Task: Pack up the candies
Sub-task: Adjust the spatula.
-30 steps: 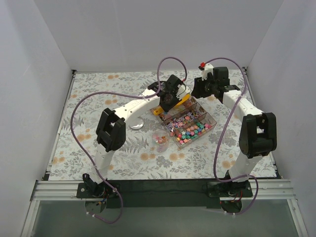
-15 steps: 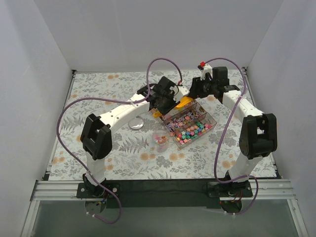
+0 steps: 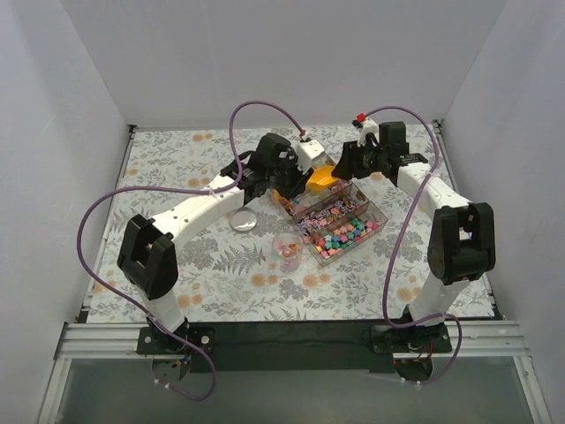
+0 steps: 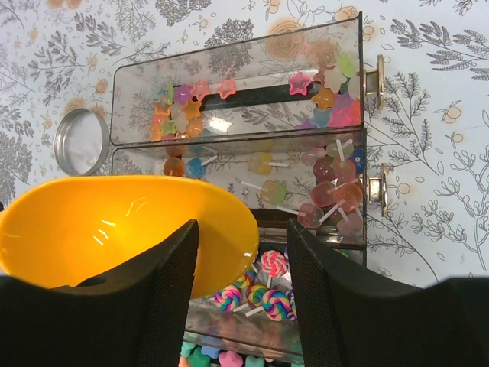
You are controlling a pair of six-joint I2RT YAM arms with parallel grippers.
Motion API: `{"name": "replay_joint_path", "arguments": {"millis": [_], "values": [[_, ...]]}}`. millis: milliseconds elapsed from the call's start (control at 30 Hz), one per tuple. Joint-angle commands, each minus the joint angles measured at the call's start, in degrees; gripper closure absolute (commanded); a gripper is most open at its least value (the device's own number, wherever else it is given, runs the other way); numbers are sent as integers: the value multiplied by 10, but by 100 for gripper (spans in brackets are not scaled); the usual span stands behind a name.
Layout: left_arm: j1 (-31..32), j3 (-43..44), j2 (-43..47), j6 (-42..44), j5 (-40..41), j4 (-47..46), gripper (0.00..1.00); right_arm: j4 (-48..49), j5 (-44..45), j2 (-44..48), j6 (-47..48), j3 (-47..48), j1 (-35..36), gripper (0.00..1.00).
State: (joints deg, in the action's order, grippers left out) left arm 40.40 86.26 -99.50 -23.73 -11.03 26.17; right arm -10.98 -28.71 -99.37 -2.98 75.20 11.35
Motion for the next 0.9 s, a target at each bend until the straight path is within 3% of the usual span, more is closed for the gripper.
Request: {"name": "replay_joint_path", "arguments": {"millis": [0, 267, 533, 867], "values": [[-1, -11, 44, -20, -22, -78, 100, -19, -19, -3, 5, 0, 1, 44], [-1, -30, 43, -17, 29, -85, 100, -35, -17, -16, 16, 8, 0, 43], [-1, -40, 62, -14, 28, -104, 100, -52, -12, -31, 21, 5, 2, 43], [-2, 66, -33, 68, 92, 133, 100, -73, 65, 16, 27, 24, 2, 40]]}}
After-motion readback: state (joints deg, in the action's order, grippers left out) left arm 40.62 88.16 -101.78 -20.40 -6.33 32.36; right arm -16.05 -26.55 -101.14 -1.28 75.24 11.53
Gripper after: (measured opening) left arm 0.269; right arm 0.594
